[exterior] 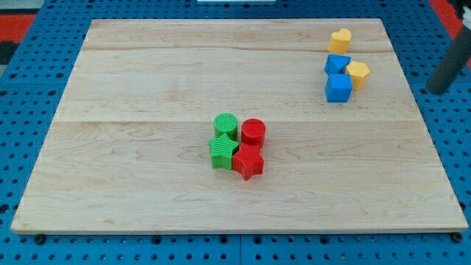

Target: Move the yellow heart towards top center of the board

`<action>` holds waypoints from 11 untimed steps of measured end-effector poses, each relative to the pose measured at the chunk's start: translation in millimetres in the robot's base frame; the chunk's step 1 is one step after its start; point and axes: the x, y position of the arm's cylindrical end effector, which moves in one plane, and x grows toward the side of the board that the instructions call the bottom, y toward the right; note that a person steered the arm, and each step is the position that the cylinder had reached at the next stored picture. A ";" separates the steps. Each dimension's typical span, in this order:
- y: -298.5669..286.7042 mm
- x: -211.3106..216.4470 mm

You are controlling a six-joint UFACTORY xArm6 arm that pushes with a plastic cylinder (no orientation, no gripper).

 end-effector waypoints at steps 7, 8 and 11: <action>-220.0 -108.8; -193.0 -111.8; -266.7 -95.9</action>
